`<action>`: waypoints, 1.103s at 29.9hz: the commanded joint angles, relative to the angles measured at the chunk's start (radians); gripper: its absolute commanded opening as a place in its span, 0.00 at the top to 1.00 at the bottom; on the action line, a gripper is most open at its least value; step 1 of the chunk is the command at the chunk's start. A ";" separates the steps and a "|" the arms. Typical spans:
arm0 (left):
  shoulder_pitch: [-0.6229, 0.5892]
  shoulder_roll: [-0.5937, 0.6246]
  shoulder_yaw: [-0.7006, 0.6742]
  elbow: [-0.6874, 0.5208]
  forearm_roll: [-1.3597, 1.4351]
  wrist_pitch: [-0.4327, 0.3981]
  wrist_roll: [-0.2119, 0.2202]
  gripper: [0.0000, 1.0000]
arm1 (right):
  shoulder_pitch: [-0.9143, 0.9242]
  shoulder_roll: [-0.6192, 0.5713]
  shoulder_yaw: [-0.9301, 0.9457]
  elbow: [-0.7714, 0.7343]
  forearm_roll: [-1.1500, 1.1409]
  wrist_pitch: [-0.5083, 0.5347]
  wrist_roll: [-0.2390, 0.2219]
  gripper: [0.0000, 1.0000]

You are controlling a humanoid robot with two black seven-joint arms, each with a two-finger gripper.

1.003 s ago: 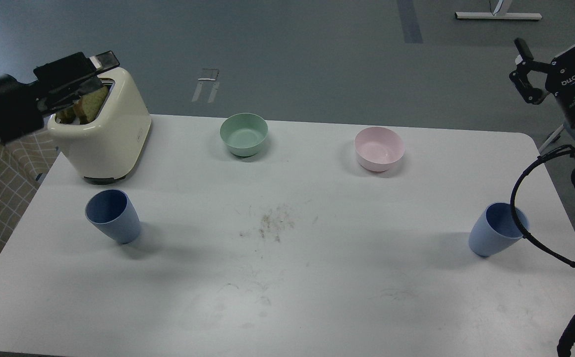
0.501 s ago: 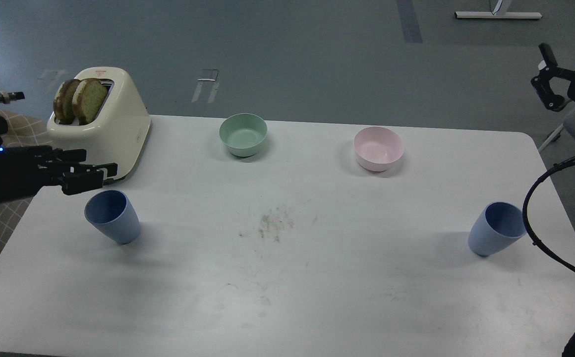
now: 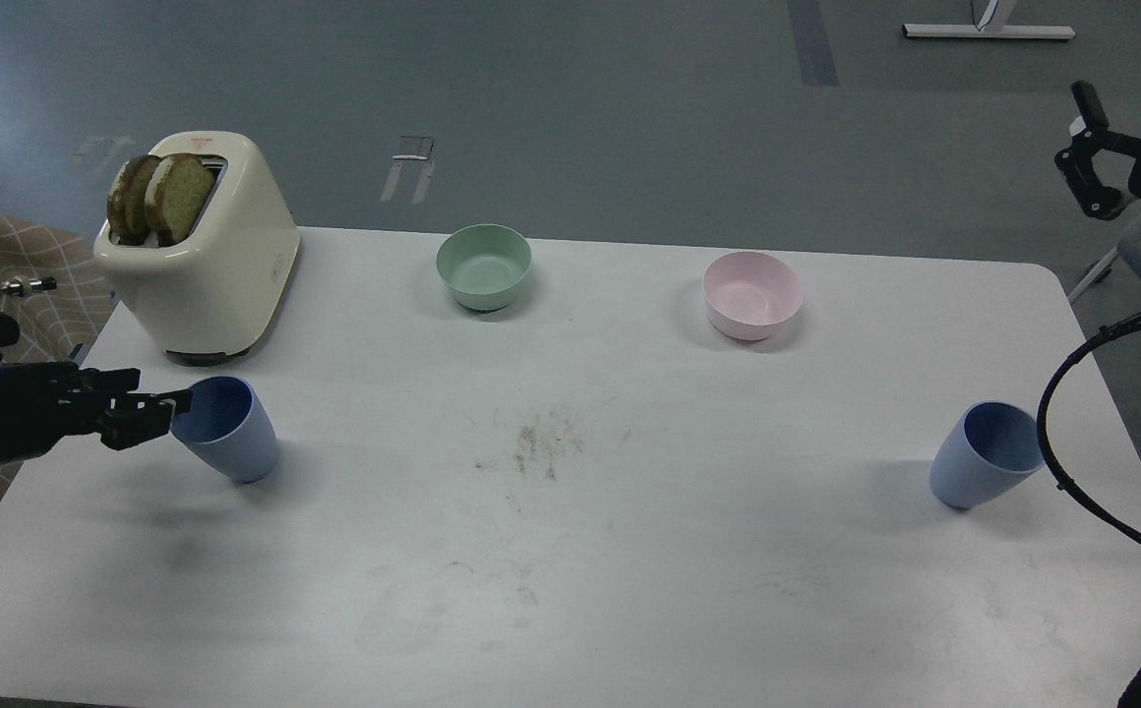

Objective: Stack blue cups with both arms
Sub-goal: 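Reach the left gripper to the blue cup nearest it and grasp it, then carry the blue cup with the left gripper to the table center and set it down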

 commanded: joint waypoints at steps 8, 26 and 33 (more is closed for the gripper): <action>0.008 -0.024 0.002 0.006 -0.004 -0.001 -0.006 0.74 | -0.017 0.000 0.012 0.000 0.014 0.000 0.014 0.00; -0.107 -0.012 0.000 -0.142 0.015 -0.026 -0.035 1.00 | -0.046 0.000 0.024 0.000 0.014 0.000 0.014 0.00; -0.346 -0.198 0.016 -0.291 0.130 -0.211 -0.025 1.00 | -0.059 0.000 0.027 0.014 0.014 0.000 0.014 0.00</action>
